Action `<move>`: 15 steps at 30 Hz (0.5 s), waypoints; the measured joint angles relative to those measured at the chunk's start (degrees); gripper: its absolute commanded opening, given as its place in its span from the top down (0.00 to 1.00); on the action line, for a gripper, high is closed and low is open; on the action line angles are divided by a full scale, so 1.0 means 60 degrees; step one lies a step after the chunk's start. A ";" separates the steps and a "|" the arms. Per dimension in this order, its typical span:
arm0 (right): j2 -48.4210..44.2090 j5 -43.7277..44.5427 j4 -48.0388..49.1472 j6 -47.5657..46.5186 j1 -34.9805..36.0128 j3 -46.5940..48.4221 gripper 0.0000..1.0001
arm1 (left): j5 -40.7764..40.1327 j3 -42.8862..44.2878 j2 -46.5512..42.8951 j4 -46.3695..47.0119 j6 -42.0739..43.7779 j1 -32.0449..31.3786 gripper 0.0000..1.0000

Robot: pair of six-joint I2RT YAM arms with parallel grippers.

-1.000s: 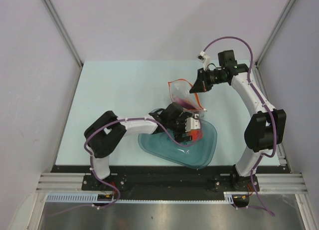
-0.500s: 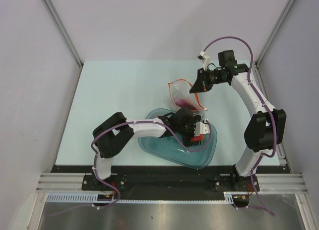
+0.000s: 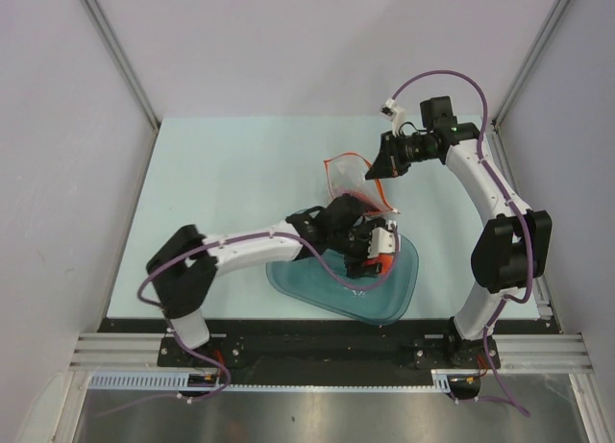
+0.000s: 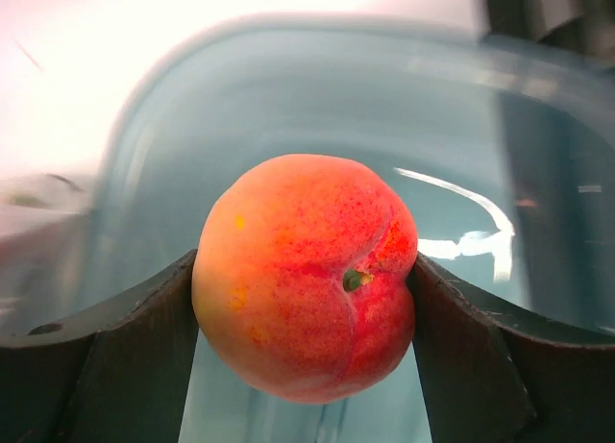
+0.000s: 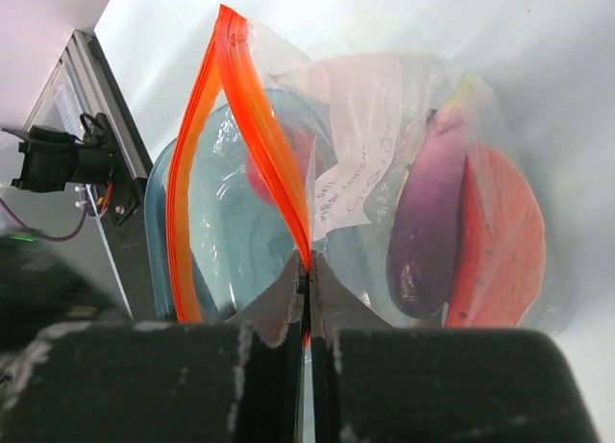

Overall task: Place the food in the zip-top bag and seal the zipper
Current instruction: Pick up the fake fruit from the bin, then place the fake fruit in the zipper food storage bag.

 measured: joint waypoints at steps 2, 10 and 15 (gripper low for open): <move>0.0000 -0.0004 0.0000 -0.0007 -0.0018 0.0000 1.00 | 0.0302 0.0007 -0.0849 -0.0408 0.0142 0.0036 0.46; 0.0000 -0.0051 -0.0004 -0.0022 -0.0062 -0.0036 1.00 | 0.0878 0.1213 -0.3198 -0.0900 0.0131 0.0882 0.43; 0.0000 -0.0080 0.0004 -0.0011 -0.0058 -0.0095 1.00 | 0.0120 0.2597 -0.2113 -0.0882 -0.0131 0.1647 0.41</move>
